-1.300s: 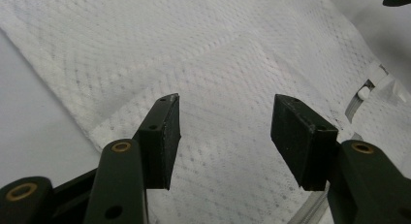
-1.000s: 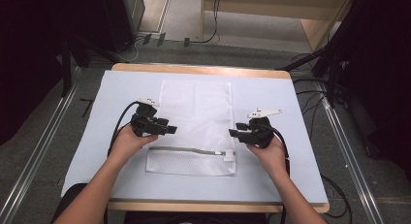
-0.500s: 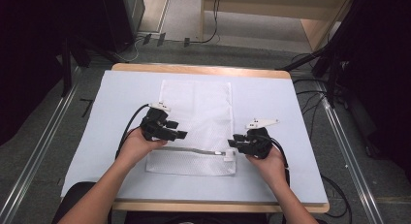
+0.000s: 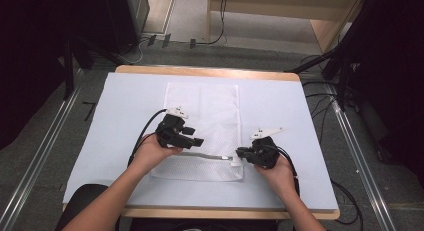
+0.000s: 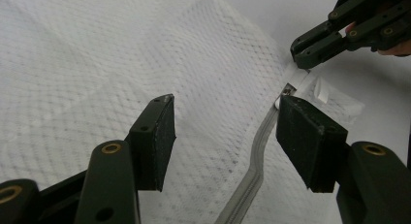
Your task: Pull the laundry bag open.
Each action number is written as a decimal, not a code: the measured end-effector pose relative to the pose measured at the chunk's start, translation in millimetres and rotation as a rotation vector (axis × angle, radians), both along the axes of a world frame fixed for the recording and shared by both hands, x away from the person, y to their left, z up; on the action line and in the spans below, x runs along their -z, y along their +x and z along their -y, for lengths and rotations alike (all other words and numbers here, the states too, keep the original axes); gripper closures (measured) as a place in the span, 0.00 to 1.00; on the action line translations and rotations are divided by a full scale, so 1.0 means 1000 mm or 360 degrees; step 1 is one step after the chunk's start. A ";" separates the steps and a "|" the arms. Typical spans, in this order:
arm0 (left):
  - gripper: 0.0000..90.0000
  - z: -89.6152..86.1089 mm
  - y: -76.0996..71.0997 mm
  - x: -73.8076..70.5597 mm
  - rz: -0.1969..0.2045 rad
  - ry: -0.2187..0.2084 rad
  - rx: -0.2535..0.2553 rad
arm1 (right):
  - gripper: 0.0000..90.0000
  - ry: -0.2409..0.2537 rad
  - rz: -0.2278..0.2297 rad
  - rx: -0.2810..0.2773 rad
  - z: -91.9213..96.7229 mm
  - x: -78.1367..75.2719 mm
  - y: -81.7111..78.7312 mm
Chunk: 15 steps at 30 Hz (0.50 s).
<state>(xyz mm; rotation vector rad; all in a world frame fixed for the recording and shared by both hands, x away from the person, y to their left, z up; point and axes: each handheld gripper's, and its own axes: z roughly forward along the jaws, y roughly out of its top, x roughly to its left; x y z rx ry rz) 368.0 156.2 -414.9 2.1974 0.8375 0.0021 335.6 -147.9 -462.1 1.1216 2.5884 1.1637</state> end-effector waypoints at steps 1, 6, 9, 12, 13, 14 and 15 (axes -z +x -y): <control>0.45 0.001 -0.001 0.000 -0.0005 0.0007 -0.0007 | 0.97 -0.0003 -0.0009 0.0000 -0.001 0.001 0.000; 0.51 0.007 -0.002 0.001 -0.0034 -0.0038 -0.0006 | 1.00 -0.0016 -0.0012 -0.0030 -0.002 0.002 -0.001; 0.53 0.013 -0.004 0.004 -0.0038 -0.0018 0.0018 | 1.00 -0.0035 -0.0020 -0.0044 -0.003 0.005 -0.001; 0.57 0.019 -0.007 0.006 -0.0044 -0.0012 0.0043 | 1.00 -0.0036 -0.0014 -0.0049 -0.004 0.008 -0.001; 0.58 0.021 -0.007 0.007 -0.0048 -0.0008 0.0047 | 1.00 -0.0031 -0.0005 -0.0055 -0.003 0.009 -0.001; 0.60 0.022 -0.007 0.008 -0.0050 -0.0010 0.0055 | 1.00 -0.0020 0.0003 -0.0055 -0.003 0.010 -0.001; 0.62 0.024 -0.007 0.008 -0.0058 -0.0017 0.0062 | 1.00 -0.0011 0.0011 -0.0056 -0.002 0.011 -0.001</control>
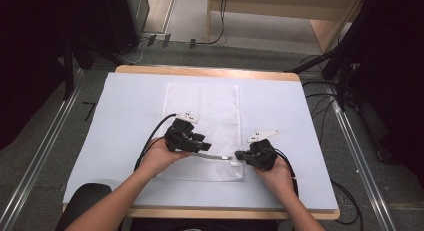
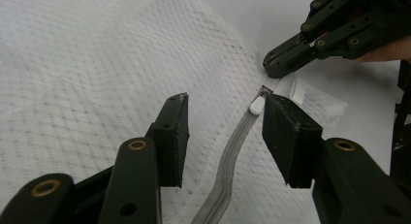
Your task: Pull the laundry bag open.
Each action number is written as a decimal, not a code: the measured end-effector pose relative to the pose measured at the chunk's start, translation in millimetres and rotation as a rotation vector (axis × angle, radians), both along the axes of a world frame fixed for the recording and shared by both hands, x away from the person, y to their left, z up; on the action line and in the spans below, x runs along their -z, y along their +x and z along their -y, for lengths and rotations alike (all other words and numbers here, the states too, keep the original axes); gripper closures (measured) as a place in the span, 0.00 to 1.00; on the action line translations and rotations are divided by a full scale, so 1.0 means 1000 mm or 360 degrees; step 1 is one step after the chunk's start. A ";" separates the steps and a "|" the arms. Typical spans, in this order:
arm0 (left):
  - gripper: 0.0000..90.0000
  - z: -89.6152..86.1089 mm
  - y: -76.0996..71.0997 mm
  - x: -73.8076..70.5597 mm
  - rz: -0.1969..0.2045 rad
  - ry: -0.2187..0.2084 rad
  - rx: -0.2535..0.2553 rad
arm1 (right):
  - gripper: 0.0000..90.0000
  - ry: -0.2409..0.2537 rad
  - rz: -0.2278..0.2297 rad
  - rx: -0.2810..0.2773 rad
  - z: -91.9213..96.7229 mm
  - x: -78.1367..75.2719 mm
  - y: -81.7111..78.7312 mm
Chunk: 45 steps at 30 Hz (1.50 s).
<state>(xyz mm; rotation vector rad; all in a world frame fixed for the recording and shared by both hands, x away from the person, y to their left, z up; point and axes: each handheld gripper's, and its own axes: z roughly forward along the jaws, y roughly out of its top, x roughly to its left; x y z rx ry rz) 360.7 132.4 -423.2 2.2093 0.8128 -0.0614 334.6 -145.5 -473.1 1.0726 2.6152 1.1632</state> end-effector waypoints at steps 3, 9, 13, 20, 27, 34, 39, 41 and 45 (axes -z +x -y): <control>0.65 0.005 0.000 0.003 -0.0029 -0.0006 0.0013 | 1.00 0.0042 0.0017 -0.0017 0.003 0.003 -0.001; 0.74 0.015 -0.001 0.008 -0.0062 -0.0007 0.0048 | 1.00 0.0043 0.0015 -0.0021 0.003 0.003 -0.001; 0.80 0.020 -0.001 0.013 -0.0083 0.0000 0.0063 | 1.00 0.0026 0.0035 -0.0020 0.002 0.003 -0.001; 0.85 0.034 0.000 0.022 -0.0109 0.0028 0.0075 | 1.00 0.0023 0.0034 -0.0015 0.002 0.002 -0.001; 0.86 0.044 -0.001 0.030 -0.0132 0.0044 0.0089 | 1.00 0.0014 0.0043 -0.0025 0.001 0.002 -0.001; 0.87 0.048 0.001 0.036 -0.0166 0.0046 0.0085 | 1.00 0.0006 0.0044 -0.0020 0.001 0.002 -0.002; 0.88 0.052 0.001 0.041 -0.0187 0.0042 0.0101 | 1.00 -0.0003 0.0049 -0.0024 0.001 0.002 -0.003; 0.88 0.053 0.000 0.040 -0.0183 0.0042 0.0107 | 1.00 -0.0007 0.0055 -0.0027 0.001 0.002 -0.003; 0.89 0.054 -0.001 0.041 -0.0175 0.0022 0.0103 | 1.00 -0.0010 0.0058 -0.0029 0.000 0.002 -0.003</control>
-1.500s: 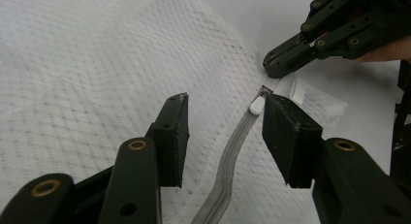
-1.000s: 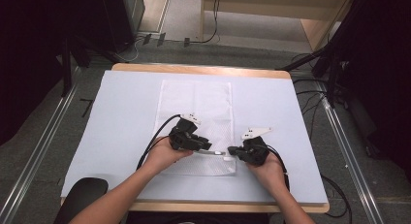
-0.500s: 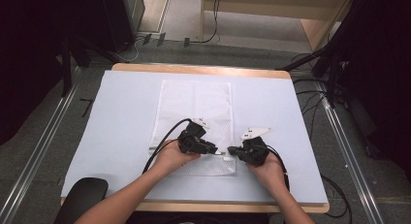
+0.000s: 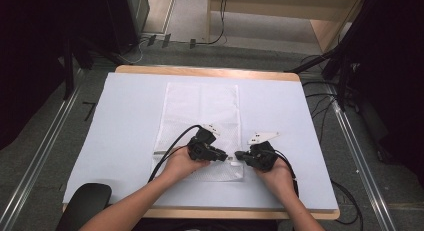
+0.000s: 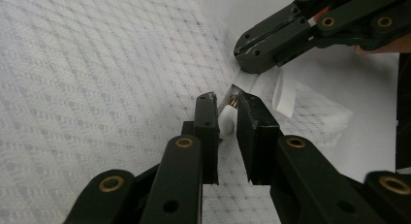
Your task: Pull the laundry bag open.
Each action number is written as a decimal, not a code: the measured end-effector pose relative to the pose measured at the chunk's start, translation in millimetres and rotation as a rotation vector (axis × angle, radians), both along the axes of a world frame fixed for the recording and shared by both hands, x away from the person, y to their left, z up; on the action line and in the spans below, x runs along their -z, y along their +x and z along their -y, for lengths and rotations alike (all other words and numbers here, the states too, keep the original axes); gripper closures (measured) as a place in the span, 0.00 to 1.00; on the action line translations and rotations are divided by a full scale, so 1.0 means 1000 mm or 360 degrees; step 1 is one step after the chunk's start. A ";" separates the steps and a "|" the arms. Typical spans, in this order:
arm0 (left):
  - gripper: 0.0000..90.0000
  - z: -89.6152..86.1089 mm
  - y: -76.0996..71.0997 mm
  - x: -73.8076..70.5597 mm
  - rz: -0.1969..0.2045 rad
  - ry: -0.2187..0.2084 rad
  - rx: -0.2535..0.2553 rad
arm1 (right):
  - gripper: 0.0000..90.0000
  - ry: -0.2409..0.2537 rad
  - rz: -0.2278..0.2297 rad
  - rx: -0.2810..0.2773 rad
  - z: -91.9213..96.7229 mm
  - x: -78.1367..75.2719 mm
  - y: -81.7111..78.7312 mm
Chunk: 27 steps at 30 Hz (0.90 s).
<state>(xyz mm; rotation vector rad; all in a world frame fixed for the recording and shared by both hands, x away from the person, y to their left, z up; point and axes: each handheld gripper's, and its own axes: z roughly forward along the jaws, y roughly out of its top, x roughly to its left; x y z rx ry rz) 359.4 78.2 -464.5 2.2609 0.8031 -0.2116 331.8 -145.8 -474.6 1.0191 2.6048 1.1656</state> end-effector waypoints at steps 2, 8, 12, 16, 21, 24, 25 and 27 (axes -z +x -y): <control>0.89 0.001 -0.001 0.001 -0.0014 -0.0012 0.0005 | 1.00 -0.0004 0.0002 0.0001 0.000 0.000 0.000; 0.91 0.005 -0.004 0.002 -0.0004 0.0002 0.0026 | 1.00 -0.0006 0.0004 -0.0003 -0.001 0.000 0.000; 0.93 0.003 -0.002 0.003 -0.0038 -0.0007 0.0016 | 1.00 -0.0012 0.0009 -0.0006 -0.001 0.000 0.000; 0.97 0.003 0.000 0.004 -0.0080 -0.0033 0.0015 | 1.00 -0.0020 0.0011 -0.0004 -0.001 -0.001 0.000; 0.97 0.002 0.001 0.004 -0.0093 -0.0038 0.0016 | 1.00 -0.0011 -0.0016 -0.0011 -0.002 -0.002 -0.001; 0.97 0.003 0.002 0.005 -0.0107 -0.0049 0.0005 | 1.00 -0.0011 -0.0011 -0.0035 -0.003 -0.002 -0.001; 0.97 0.003 0.002 0.005 -0.0108 -0.0049 0.0005 | 1.00 -0.0013 -0.0007 -0.0042 -0.003 -0.002 -0.002; 0.97 0.003 0.003 0.005 -0.0126 -0.0054 0.0010 | 1.00 -0.0027 0.0022 -0.0060 -0.004 -0.002 -0.002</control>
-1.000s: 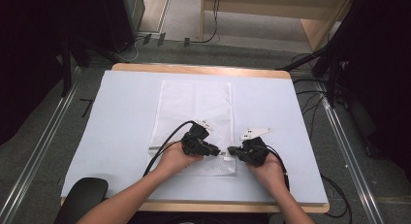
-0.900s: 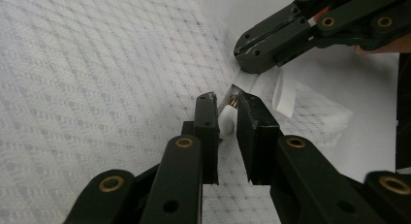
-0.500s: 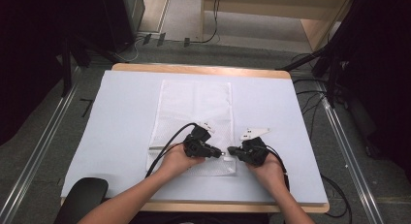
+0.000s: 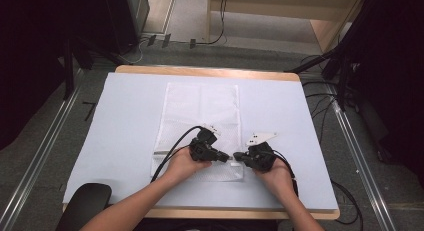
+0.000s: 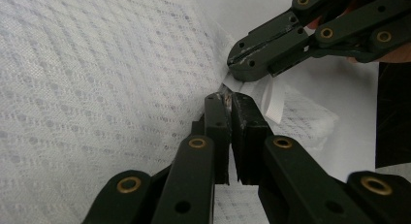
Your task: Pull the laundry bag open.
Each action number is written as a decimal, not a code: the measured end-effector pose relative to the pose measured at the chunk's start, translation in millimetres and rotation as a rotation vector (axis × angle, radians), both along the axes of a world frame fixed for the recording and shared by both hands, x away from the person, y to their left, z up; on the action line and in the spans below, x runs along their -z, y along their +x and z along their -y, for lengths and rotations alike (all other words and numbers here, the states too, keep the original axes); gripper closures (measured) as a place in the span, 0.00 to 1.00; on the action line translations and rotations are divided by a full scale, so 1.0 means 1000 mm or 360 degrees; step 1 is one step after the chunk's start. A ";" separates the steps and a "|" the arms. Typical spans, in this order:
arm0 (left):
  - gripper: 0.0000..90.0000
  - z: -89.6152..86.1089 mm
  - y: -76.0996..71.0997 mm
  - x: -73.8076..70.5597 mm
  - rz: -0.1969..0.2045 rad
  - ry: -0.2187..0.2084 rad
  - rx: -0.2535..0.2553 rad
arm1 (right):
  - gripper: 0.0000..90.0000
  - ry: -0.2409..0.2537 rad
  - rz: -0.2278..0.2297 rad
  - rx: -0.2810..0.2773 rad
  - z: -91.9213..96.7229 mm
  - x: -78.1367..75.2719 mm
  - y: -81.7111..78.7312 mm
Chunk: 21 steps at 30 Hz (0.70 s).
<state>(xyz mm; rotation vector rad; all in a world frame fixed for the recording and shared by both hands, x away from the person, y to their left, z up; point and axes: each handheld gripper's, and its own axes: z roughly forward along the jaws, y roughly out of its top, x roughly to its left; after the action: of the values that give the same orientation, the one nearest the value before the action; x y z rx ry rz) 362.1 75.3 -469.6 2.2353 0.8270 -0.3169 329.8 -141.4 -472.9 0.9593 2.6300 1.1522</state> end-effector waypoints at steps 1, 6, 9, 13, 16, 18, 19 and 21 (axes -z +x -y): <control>0.97 0.000 0.001 -0.001 -0.0018 0.0009 0.0002 | 1.00 -0.0006 0.0005 -0.0007 0.000 0.000 -0.001; 0.98 0.000 0.004 -0.002 -0.0042 0.0019 0.0023 | 1.00 -0.0001 0.0023 -0.0029 0.001 0.001 0.000; 0.98 -0.002 0.006 -0.002 -0.0078 0.0005 0.0019 | 1.00 -0.0010 0.0032 -0.0039 0.000 0.001 0.000; 0.98 -0.002 0.006 -0.004 -0.0065 0.0023 0.0028 | 1.00 -0.0007 0.0035 -0.0048 0.000 0.001 0.000; 0.98 -0.004 0.007 -0.004 -0.0084 0.0020 0.0031 | 1.00 -0.0001 0.0036 -0.0051 0.000 0.001 -0.001; 0.98 -0.004 0.008 -0.004 -0.0104 0.0025 0.0032 | 1.00 0.0005 0.0034 -0.0055 0.000 0.002 0.000; 0.98 -0.005 0.008 -0.004 -0.0107 0.0025 0.0026 | 1.00 0.0006 0.0035 -0.0057 -0.001 0.002 0.000; 0.98 -0.005 0.008 -0.004 -0.0113 0.0032 0.0029 | 1.00 -0.0004 0.0032 -0.0051 -0.001 0.002 -0.001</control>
<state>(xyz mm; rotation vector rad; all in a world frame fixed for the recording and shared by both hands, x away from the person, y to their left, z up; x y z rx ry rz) 370.2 80.1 -465.5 2.2626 0.8507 -0.4008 329.0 -140.3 -474.5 0.9034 2.6395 1.1595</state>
